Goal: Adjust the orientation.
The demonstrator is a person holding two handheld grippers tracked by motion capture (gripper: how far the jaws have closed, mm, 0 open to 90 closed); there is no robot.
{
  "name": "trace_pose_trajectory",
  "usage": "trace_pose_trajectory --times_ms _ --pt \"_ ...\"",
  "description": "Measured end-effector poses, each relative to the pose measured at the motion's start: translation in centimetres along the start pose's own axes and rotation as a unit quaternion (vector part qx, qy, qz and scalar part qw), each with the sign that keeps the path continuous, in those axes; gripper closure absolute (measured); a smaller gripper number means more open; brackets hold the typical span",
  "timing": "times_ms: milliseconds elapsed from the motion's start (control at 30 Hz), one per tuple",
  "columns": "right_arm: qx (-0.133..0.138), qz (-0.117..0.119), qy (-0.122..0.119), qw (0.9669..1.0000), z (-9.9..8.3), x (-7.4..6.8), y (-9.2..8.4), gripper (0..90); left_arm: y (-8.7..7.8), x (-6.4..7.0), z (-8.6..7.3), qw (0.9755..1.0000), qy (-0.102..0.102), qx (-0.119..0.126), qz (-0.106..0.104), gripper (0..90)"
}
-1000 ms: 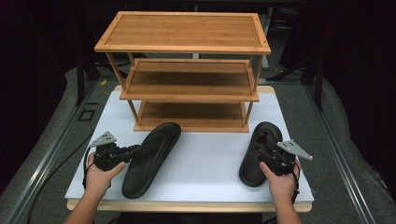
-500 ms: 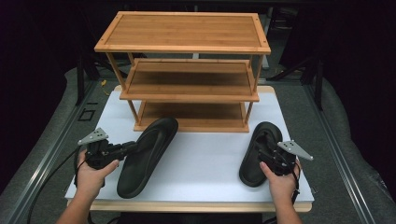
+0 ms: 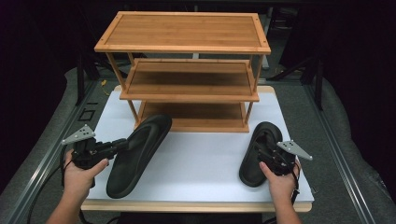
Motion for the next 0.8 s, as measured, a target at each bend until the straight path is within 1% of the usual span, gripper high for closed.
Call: trace_pose_trajectory --times_ms 100,300,400,433,567,667,800 --pt "-0.001 0.000 0.001 1.0000 0.0 0.0 0.0 41.5 -0.4 0.0 0.3 1.0000 0.003 0.000 0.001 76.0" --pt "-0.002 0.001 0.001 1.0000 -0.1 0.0 0.1 41.5 -1.1 -0.1 1.1 1.0000 0.001 0.004 -0.002 76.1" --pt "-0.008 0.001 0.001 1.0000 -0.1 0.0 0.0 41.5 -1.4 -0.1 1.6 1.0000 0.003 0.006 -0.002 76.2" --pt "-0.003 0.001 0.002 1.0000 -0.1 0.0 0.1 41.5 -1.6 -0.1 1.8 1.0000 0.003 0.005 -0.002 76.2" --pt "-0.003 0.001 0.002 1.0000 -0.1 0.1 0.1 41.5 -2.0 -0.1 2.5 0.9999 0.004 0.011 -0.002 76.2" --pt "-0.002 0.000 0.005 1.0000 -0.1 0.1 0.2 41.6 -2.3 -0.1 3.0 0.9999 0.003 0.015 0.000 76.3" --pt "-0.003 0.000 0.005 1.0000 -0.1 0.1 0.1 41.6 -2.4 -0.1 3.6 0.9998 0.008 0.016 0.005 76.3"
Point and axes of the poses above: each handheld gripper's, and its own axes: y roughly forward along the jaws, z roughly out of its top, x roughly to its right, the point moved 2 cm from there along y, roughly forward along the jaws, and after that the axes turned 6 degrees about z, right-handed, at the moved point
